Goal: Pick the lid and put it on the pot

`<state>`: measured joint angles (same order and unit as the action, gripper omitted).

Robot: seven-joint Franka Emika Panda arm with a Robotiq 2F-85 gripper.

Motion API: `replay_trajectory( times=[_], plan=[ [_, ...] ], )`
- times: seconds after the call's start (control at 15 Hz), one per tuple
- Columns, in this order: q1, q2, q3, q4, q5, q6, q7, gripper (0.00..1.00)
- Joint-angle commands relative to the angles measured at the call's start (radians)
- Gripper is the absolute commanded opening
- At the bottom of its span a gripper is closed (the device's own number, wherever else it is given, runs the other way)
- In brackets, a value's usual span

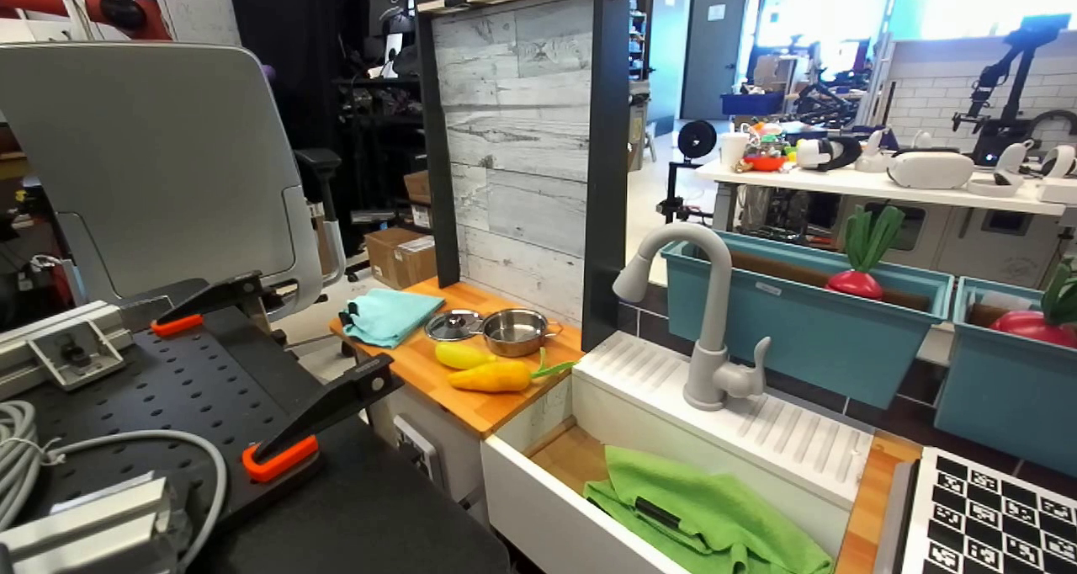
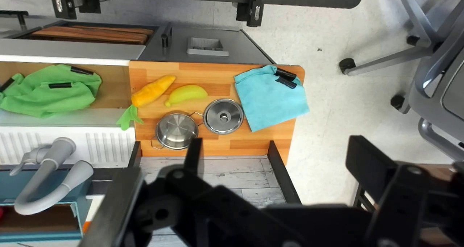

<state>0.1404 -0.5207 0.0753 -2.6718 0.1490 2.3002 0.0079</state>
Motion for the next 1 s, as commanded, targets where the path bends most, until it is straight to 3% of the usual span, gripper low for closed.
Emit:
replay_trajectory(
  times=[0.0, 0.53, 0.93],
  plan=[
    [-0.012, 0.183, 0.004, 0.072, -0.005, 0.087, 0.008, 1.00],
    [-0.032, 0.511, 0.004, 0.190, -0.025, 0.254, 0.031, 1.00],
    [-0.024, 0.761, -0.002, 0.307, -0.086, 0.363, 0.119, 1.00]
  ],
)
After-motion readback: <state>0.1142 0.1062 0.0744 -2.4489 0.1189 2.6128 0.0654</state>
